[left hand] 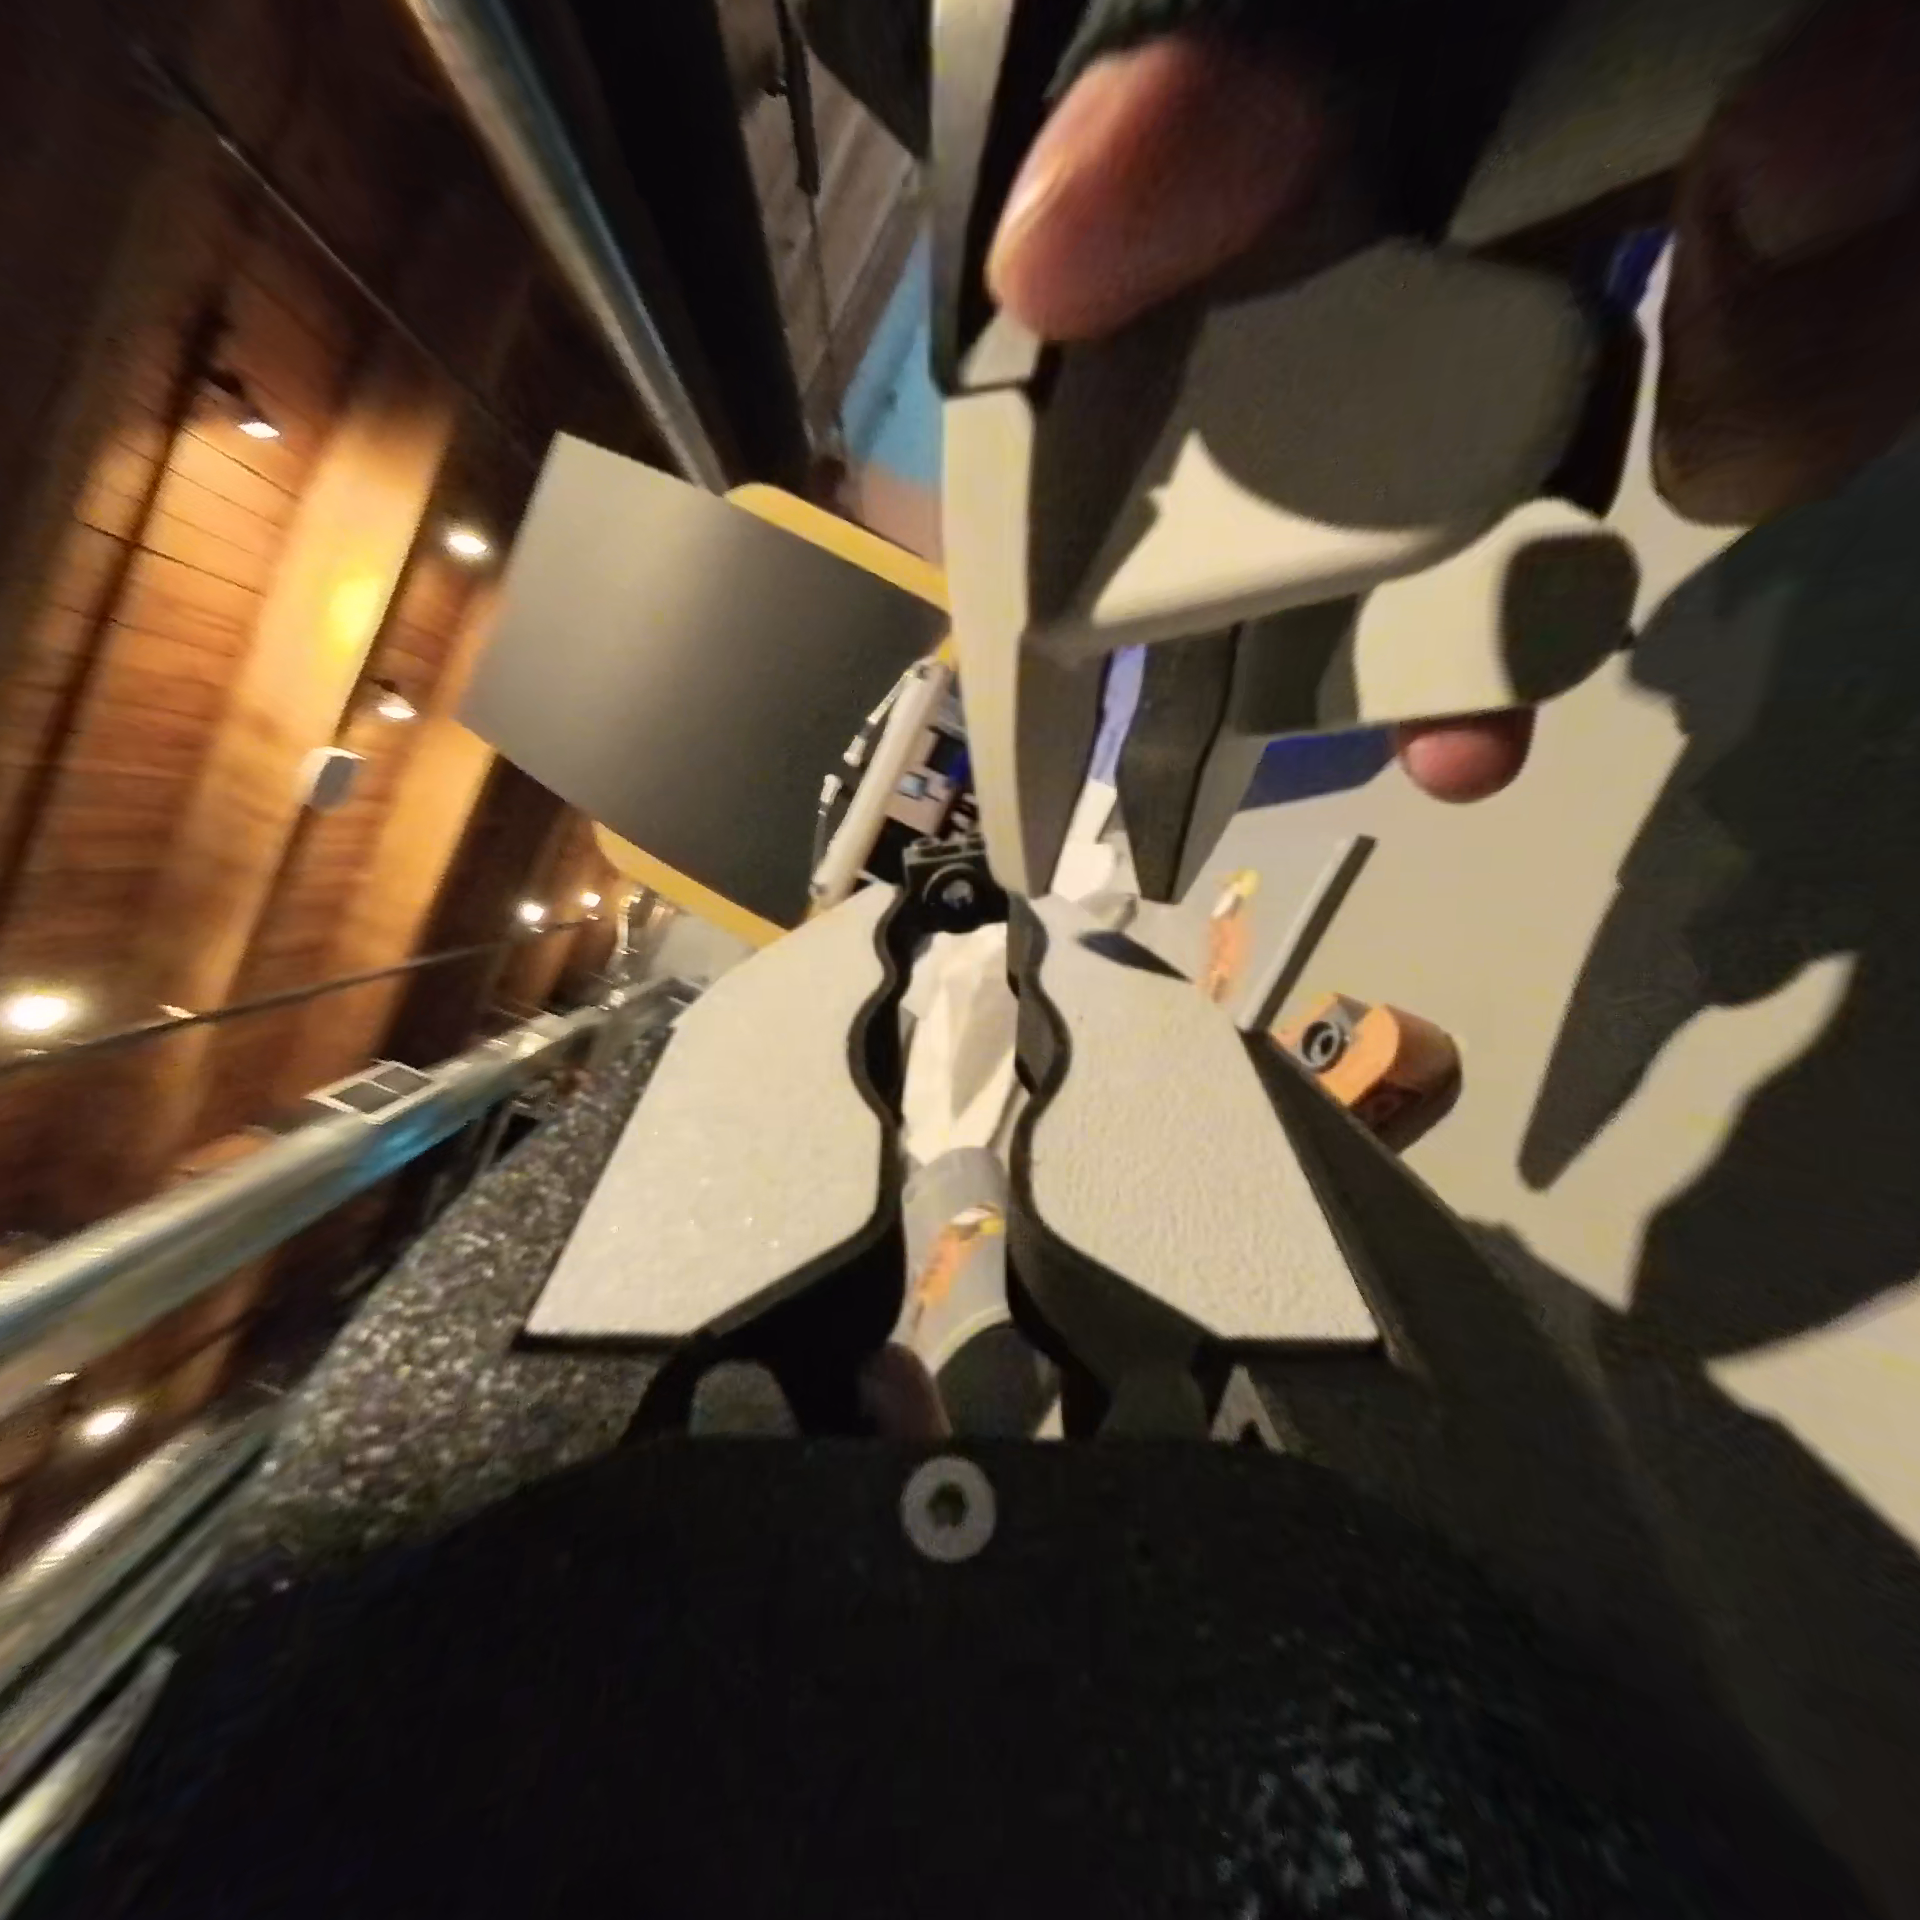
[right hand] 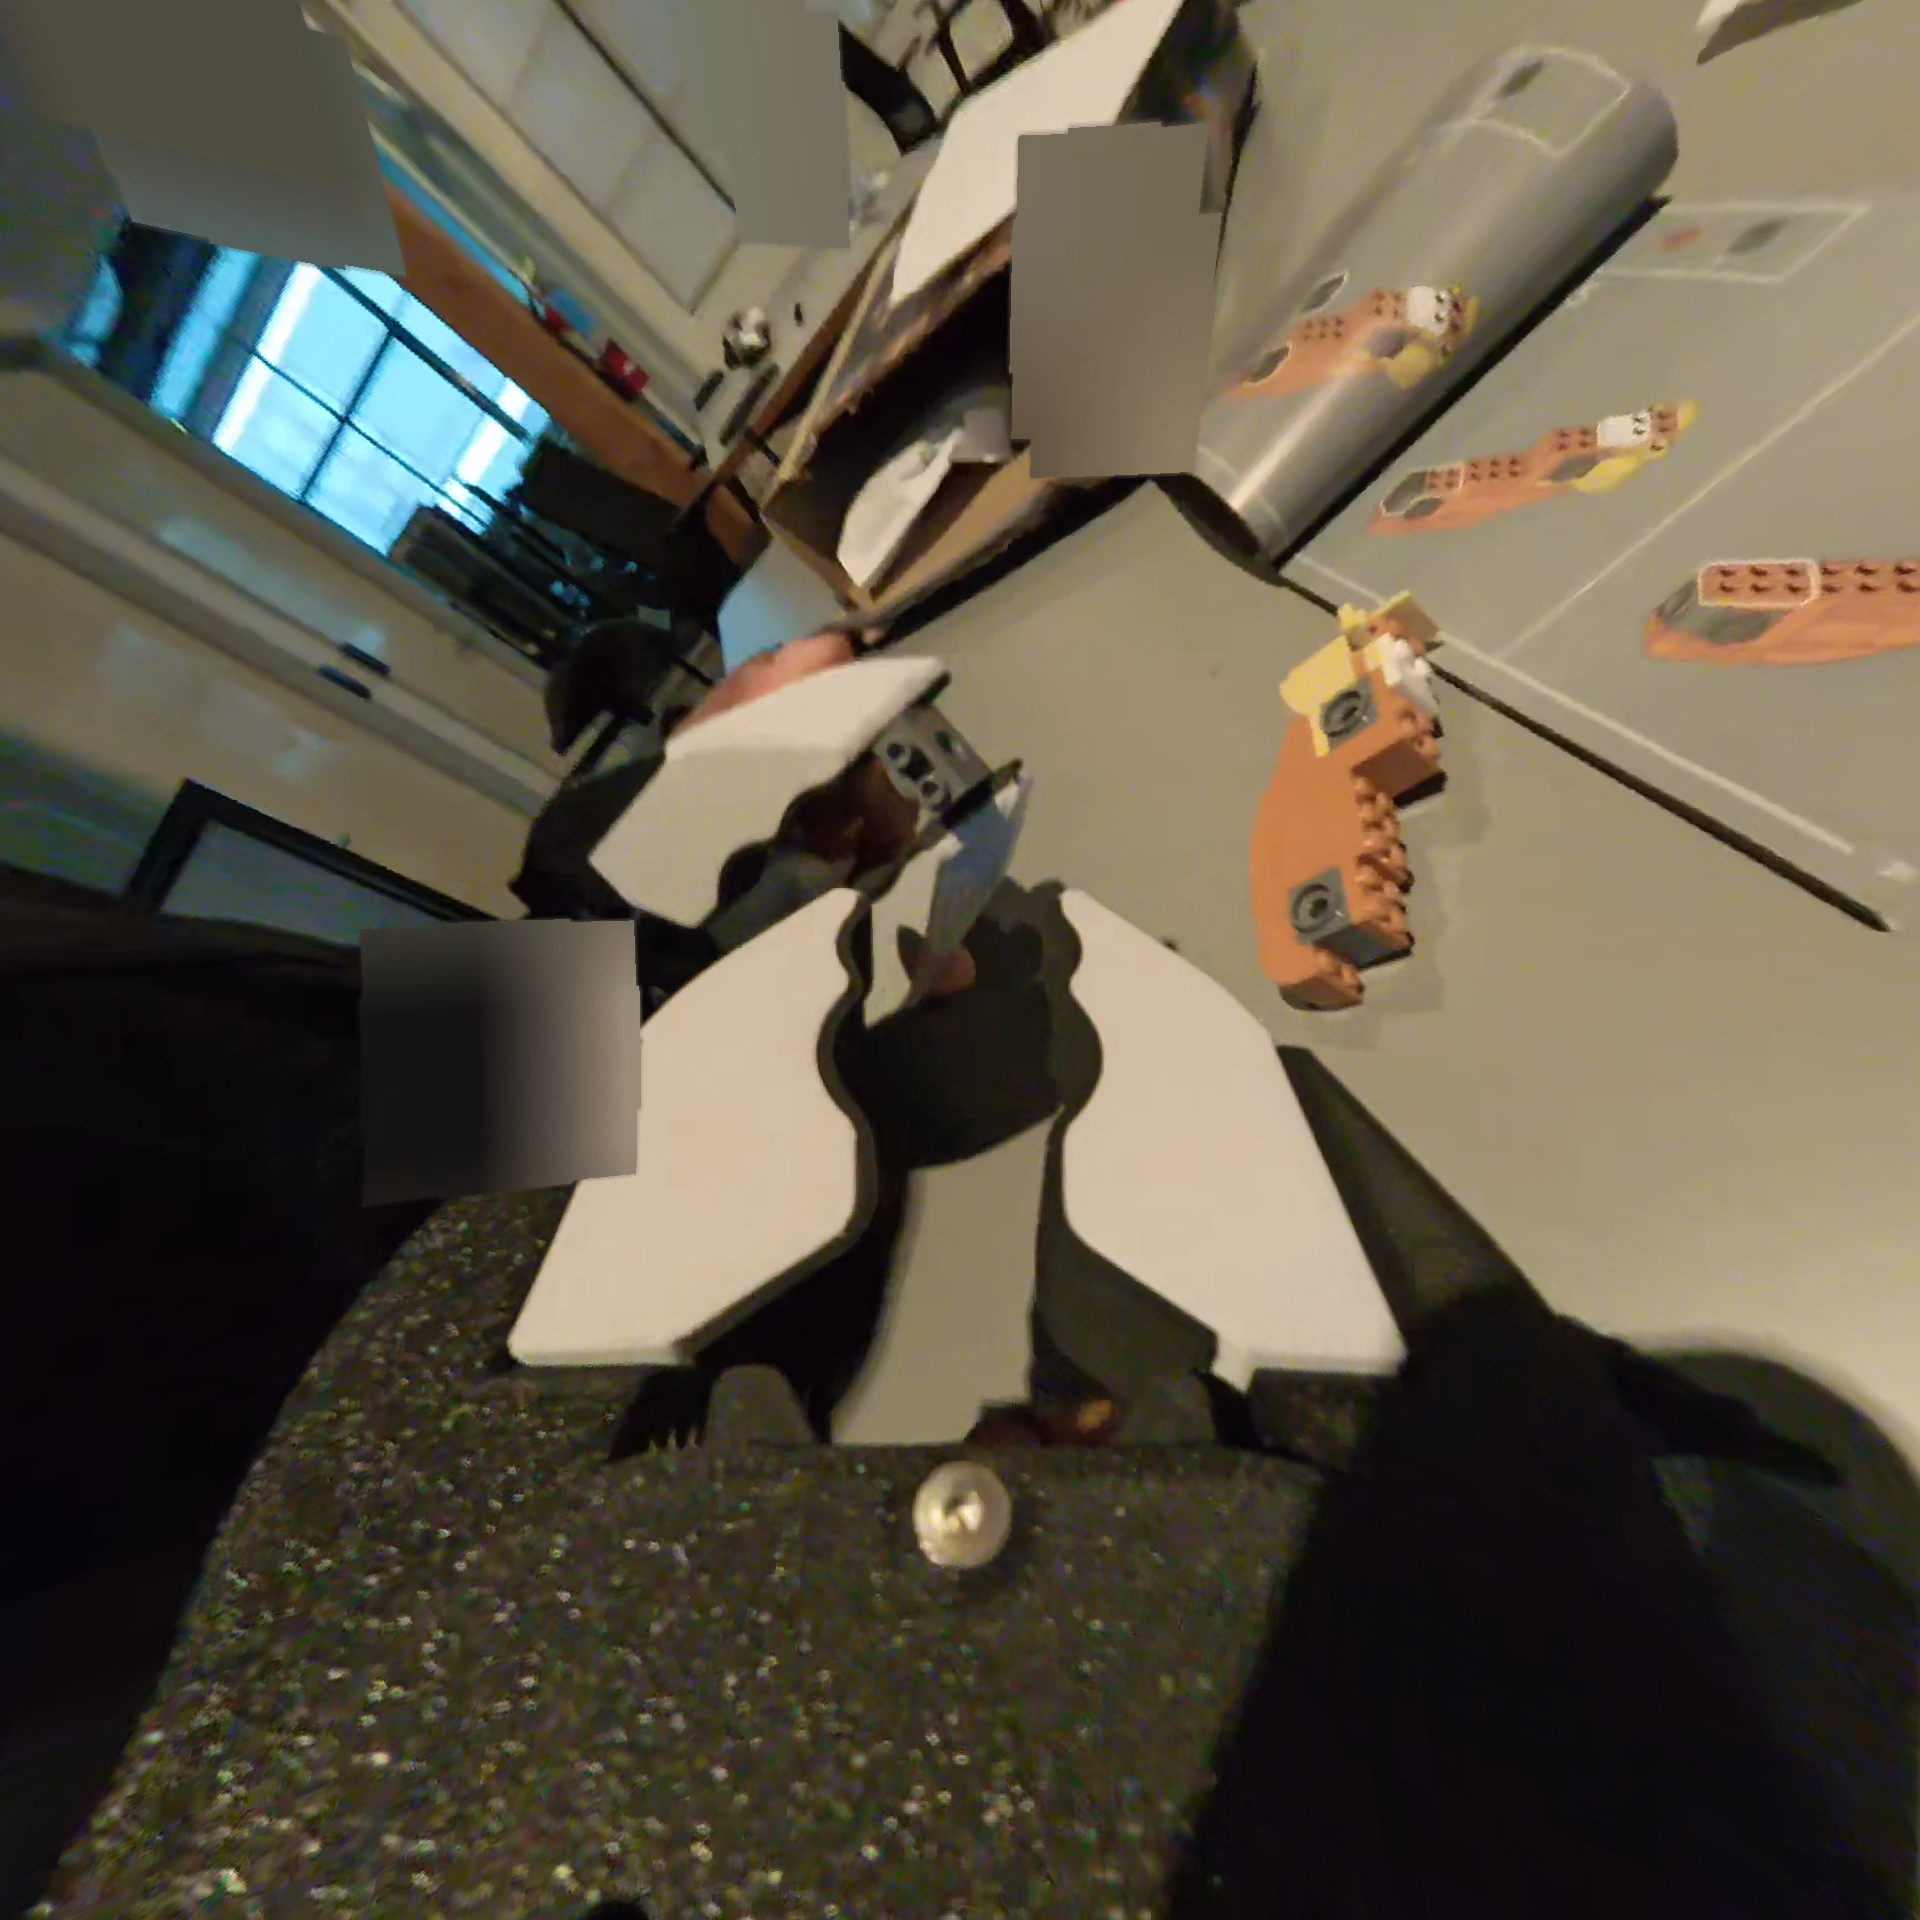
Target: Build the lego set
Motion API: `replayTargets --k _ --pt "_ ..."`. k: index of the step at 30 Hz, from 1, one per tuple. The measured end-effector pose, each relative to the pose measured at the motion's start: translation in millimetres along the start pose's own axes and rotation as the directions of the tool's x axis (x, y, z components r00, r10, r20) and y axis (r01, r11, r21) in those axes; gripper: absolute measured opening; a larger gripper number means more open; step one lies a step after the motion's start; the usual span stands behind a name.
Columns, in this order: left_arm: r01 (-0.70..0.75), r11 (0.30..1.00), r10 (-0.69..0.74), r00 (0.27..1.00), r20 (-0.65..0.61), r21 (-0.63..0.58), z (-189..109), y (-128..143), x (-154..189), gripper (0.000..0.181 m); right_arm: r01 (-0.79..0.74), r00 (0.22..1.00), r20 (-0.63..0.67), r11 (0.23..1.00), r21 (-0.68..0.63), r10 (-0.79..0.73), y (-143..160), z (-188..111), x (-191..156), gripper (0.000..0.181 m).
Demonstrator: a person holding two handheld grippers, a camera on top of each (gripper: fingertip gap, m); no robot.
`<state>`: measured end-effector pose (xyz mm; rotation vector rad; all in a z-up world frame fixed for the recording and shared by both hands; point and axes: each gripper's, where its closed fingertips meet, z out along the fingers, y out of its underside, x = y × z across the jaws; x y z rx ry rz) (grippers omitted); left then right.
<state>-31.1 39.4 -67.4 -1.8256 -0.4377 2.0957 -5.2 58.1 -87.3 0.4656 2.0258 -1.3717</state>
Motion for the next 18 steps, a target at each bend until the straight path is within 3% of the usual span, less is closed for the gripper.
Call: replayTargets --k 6,18 --pt "-0.097 0.995 0.096 0.994 0.046 0.036 -7.3 -4.4 0.7 0.017 -0.106 0.989 0.109 0.992 0.063 0.099 -7.5 -1.9 -11.1 0.028" --pt "-0.223 0.974 0.219 0.973 0.077 0.048 -6.4 -10.4 8.5 0.017 -0.133 0.989 0.075 0.987 0.093 0.126 -8.7 -2.2 -6.5 0.028"
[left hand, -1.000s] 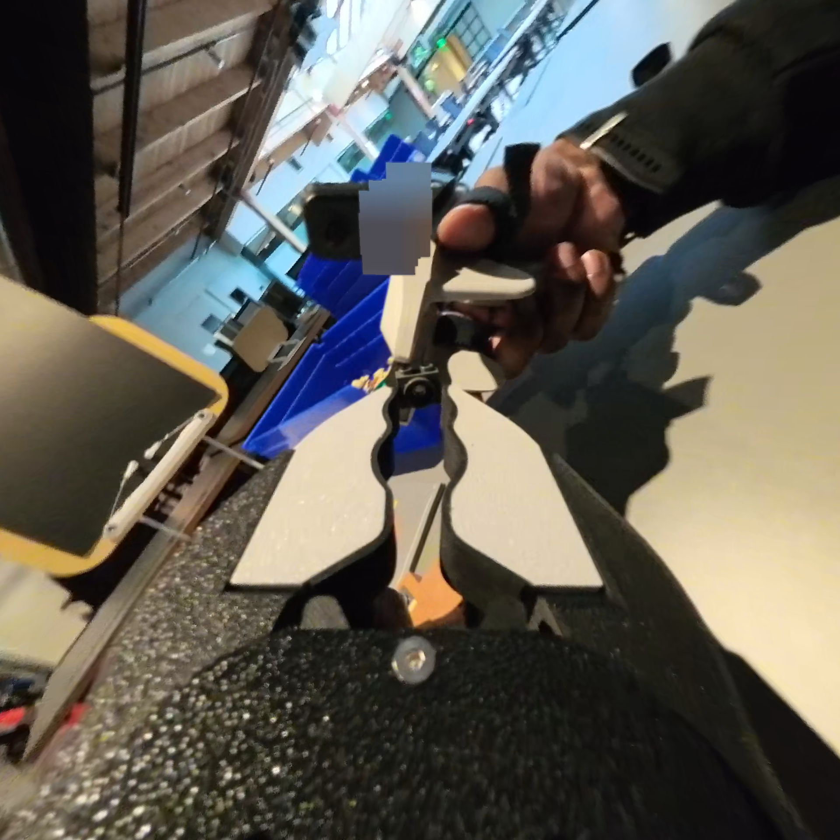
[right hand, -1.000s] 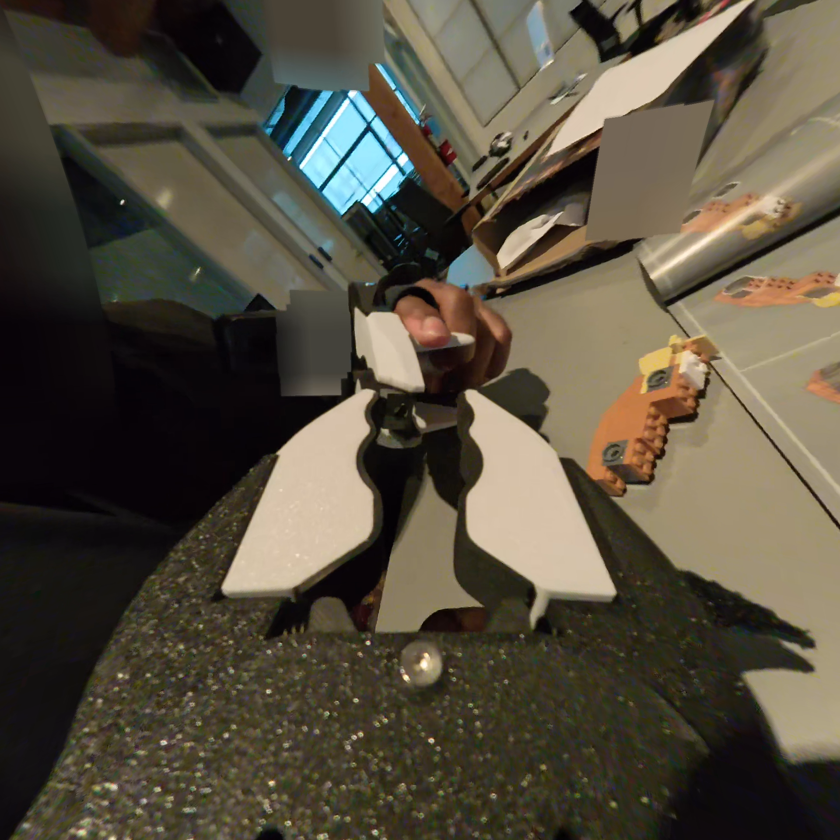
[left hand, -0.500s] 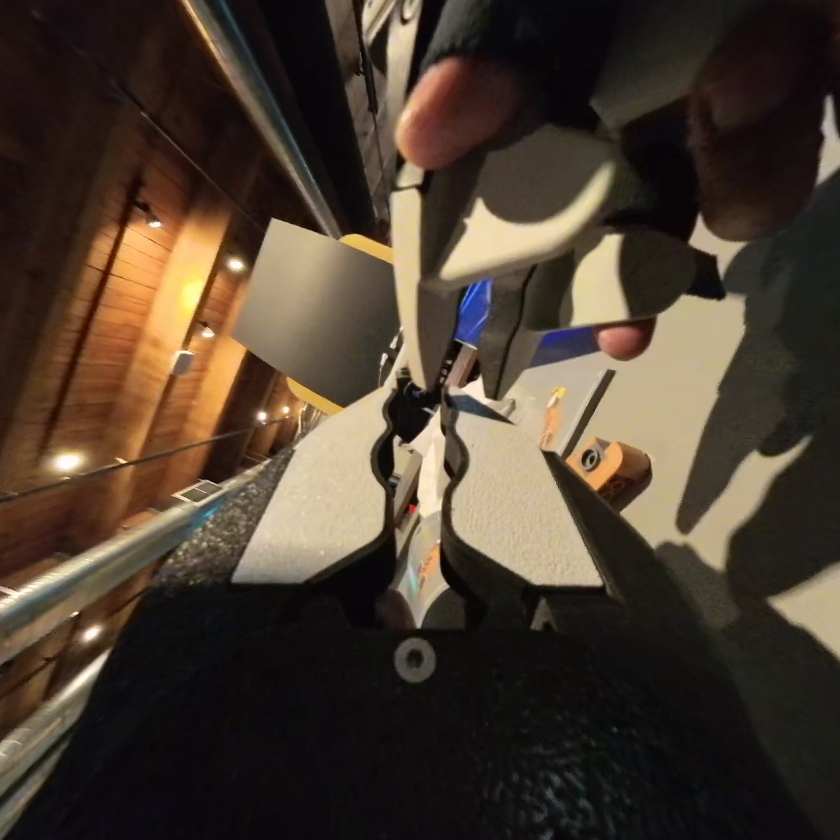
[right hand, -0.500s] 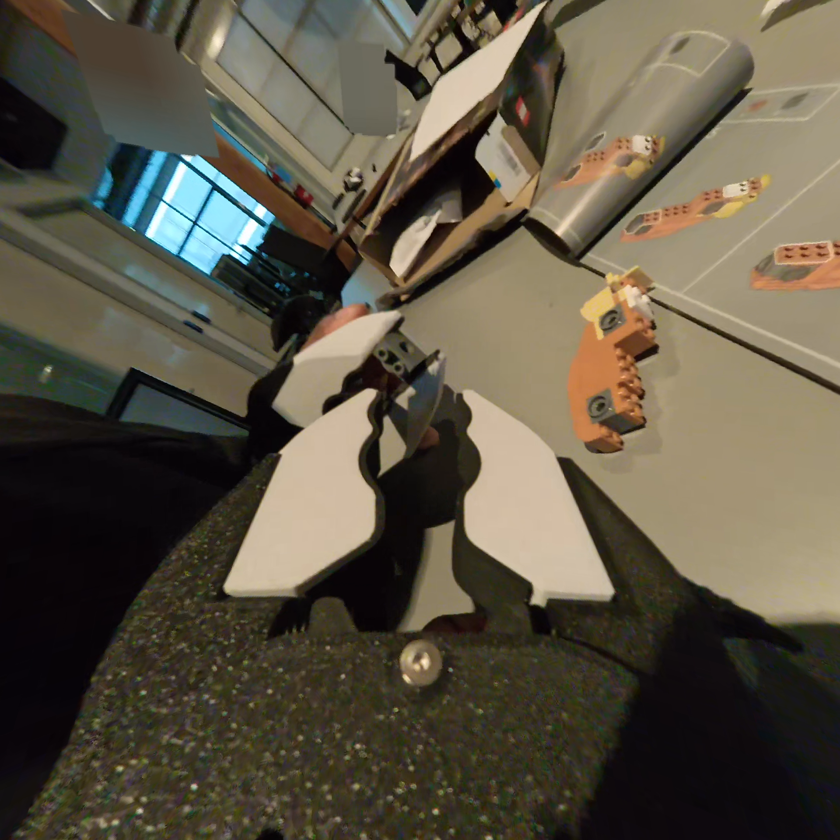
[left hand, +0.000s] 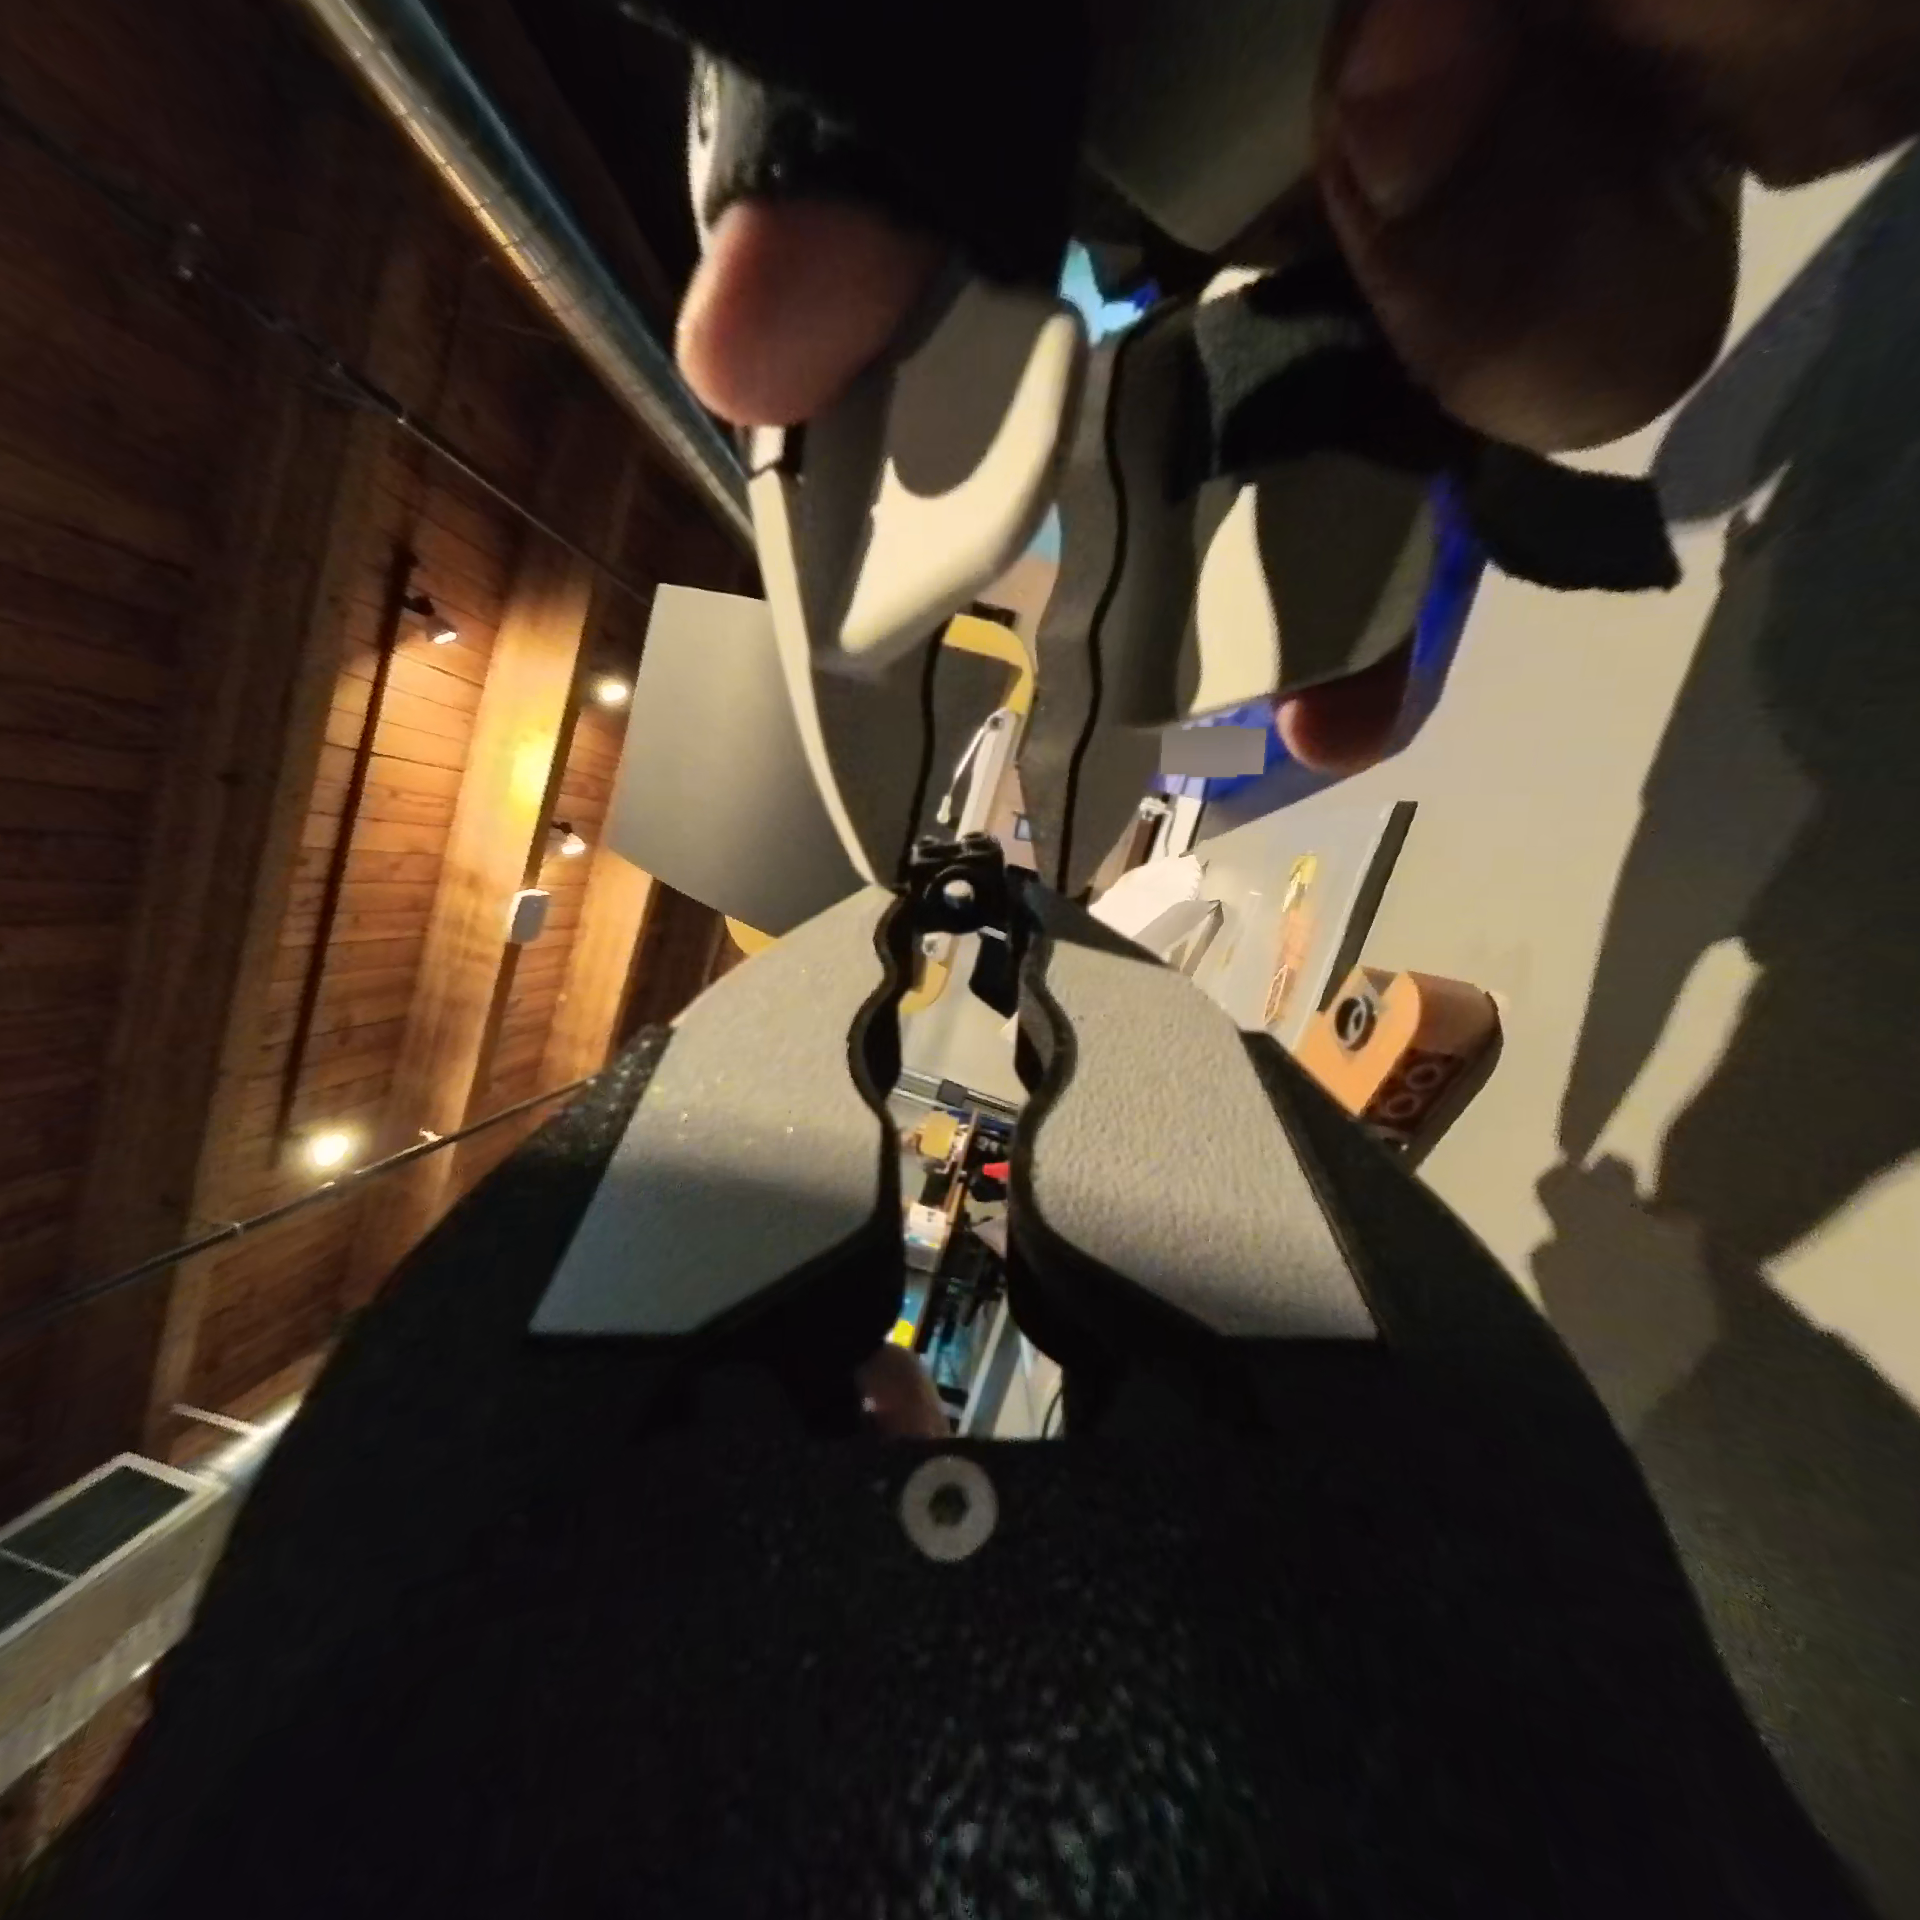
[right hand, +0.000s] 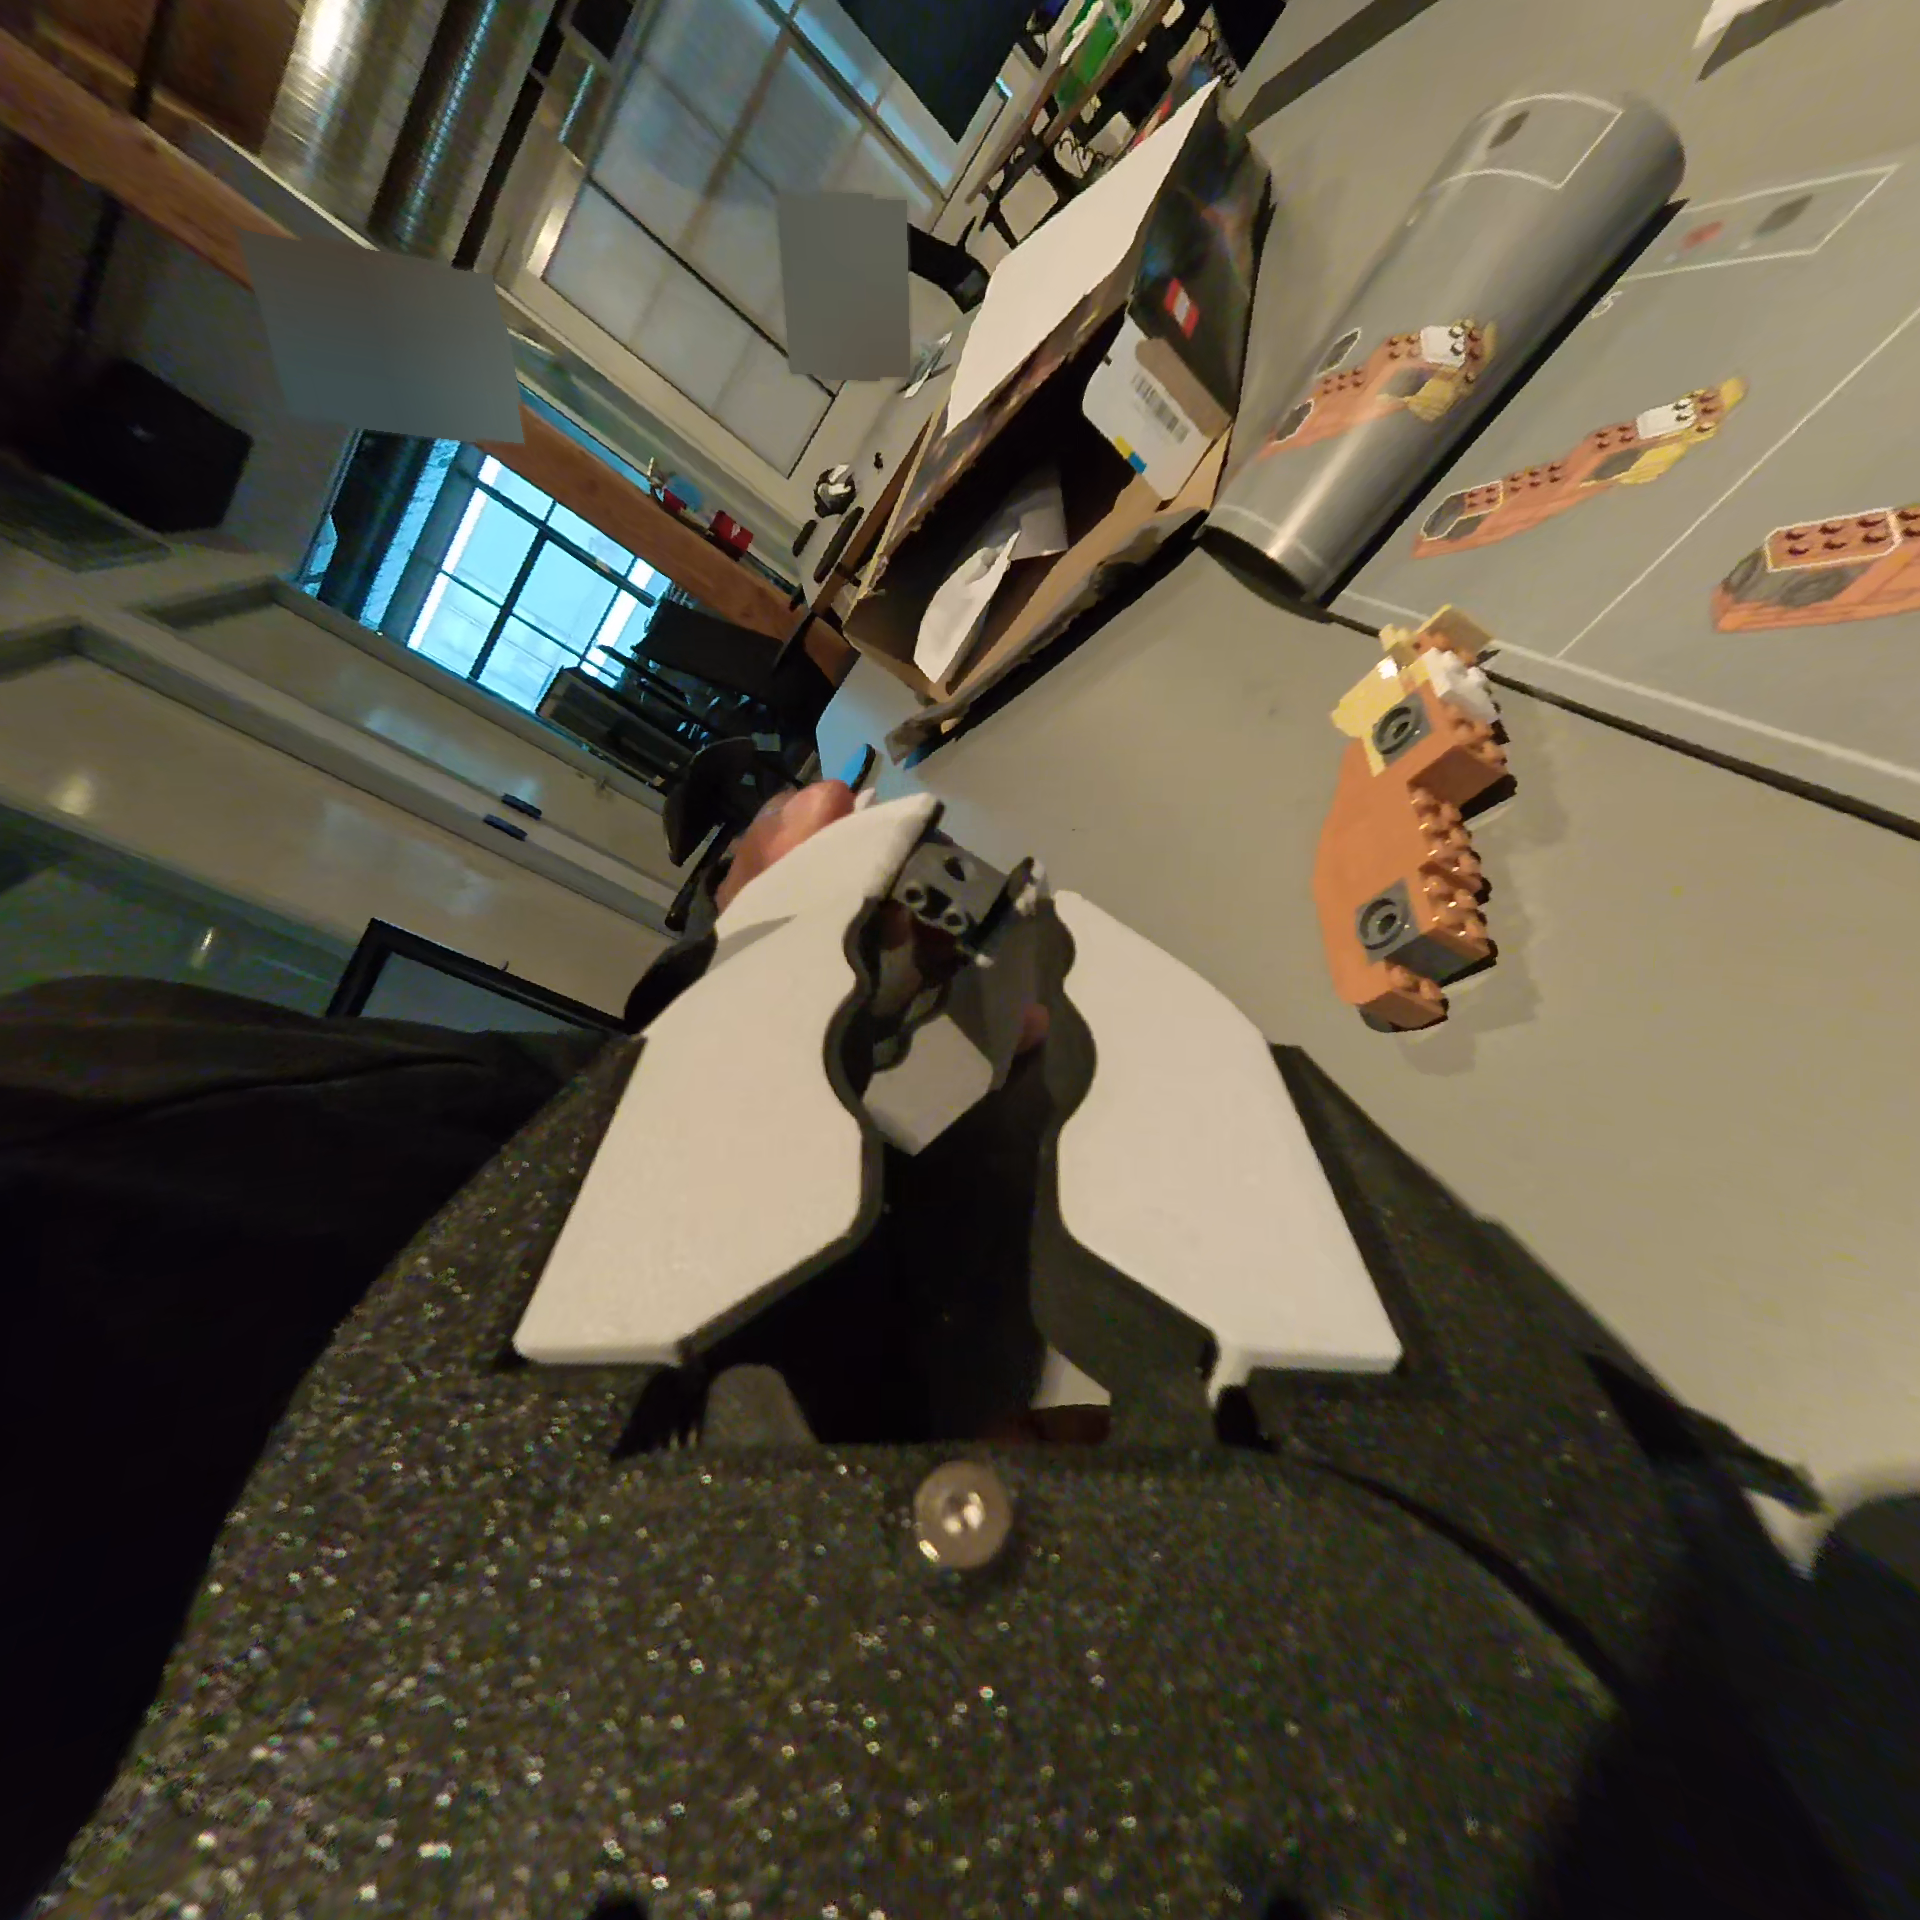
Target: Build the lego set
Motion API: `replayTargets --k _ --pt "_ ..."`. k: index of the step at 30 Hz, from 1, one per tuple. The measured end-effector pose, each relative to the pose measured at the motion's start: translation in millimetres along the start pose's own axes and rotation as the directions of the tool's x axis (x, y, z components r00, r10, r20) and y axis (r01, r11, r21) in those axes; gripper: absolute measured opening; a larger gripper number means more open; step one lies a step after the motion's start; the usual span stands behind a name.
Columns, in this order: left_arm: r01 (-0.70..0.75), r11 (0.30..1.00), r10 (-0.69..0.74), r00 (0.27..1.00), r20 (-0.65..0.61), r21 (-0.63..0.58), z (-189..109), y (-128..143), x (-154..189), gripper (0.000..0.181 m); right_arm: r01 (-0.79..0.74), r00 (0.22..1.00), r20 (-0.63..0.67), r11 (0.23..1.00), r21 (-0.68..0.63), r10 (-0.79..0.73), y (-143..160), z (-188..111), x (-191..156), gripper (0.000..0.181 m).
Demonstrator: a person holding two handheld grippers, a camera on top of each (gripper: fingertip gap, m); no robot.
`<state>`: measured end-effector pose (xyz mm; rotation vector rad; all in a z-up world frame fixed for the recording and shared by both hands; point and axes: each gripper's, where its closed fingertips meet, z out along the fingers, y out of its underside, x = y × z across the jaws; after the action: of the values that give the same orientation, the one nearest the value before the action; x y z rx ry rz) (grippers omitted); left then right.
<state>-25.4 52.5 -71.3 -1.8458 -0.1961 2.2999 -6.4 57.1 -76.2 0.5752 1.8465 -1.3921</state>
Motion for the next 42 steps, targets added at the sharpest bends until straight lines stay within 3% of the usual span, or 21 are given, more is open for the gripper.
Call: replayTargets --k 8,15,21,25,27,29,31,33,35,36,39,42 --pt "-0.099 0.994 0.099 0.995 -0.006 0.038 -2.0 0.9 6.5 0.017 -0.026 1.000 0.002 1.000 0.008 0.026 1.6 0.8 3.6 0.018" --pt "-0.097 0.993 0.100 0.994 -0.048 0.068 -4.3 0.2 13.1 0.023 0.001 1.000 -0.013 1.000 -0.011 -0.001 6.4 1.2 9.9 0.017" --pt "-0.035 0.993 0.055 0.983 -0.173 0.114 -4.2 1.5 23.0 0.036 0.036 0.999 0.000 0.999 -0.022 -0.036 6.1 -4.6 14.0 0.017" --pt "0.115 0.985 -0.059 0.922 -0.383 0.125 -7.9 11.1 35.9 0.040 0.142 0.989 0.040 0.988 -0.064 -0.140 8.1 -11.1 10.2 0.017" --pt "0.258 0.963 -0.169 0.808 -0.564 0.081 -15.7 18.0 48.3 0.040 0.224 0.975 0.039 0.968 -0.113 -0.221 10.2 -15.2 12.4 0.017" --pt "0.427 0.904 -0.325 0.647 -0.690 -0.025 -22.1 22.5 51.1 0.037 0.327 0.945 0.049 0.929 -0.175 -0.324 13.2 -18.7 13.6 0.017" --pt "0.616 0.763 -0.498 0.368 -0.785 -0.195 -30.8 15.7 47.4 0.037 0.436 0.899 0.070 0.866 -0.244 -0.433 16.7 -21.3 13.9 0.017" --pt "0.729 0.549 -0.623 0.032 -0.782 -0.408 -33.6 4.1 37.3 0.038 0.530 0.843 0.094 0.787 -0.316 -0.530 20.4 -22.2 14.2 0.017" --pt "0.720 0.351 -0.666 -0.258 -0.700 -0.599 -30.7 -4.0 30.8 0.039 0.609 0.779 0.121 0.698 -0.377 -0.615 23.2 -21.2 13.5 0.017" --pt "0.694 0.282 -0.663 -0.359 -0.658 -0.663 -29.4 -7.3 28.9 0.040 0.641 0.748 0.131 0.655 -0.401 -0.651 23.8 -20.4 13.6 0.017" --pt "0.635 0.184 -0.630 -0.509 -0.586 -0.750 -28.7 -18.2 25.1 0.040 0.698 0.670 0.156 0.545 -0.464 -0.726 25.9 -18.7 15.6 0.018" --pt "0.564 0.155 -0.622 -0.582 -0.523 -0.811 -31.8 -25.0 29.5 0.038 0.725 0.618 0.168 0.474 -0.500 -0.768 26.4 -17.6 17.3 0.017"
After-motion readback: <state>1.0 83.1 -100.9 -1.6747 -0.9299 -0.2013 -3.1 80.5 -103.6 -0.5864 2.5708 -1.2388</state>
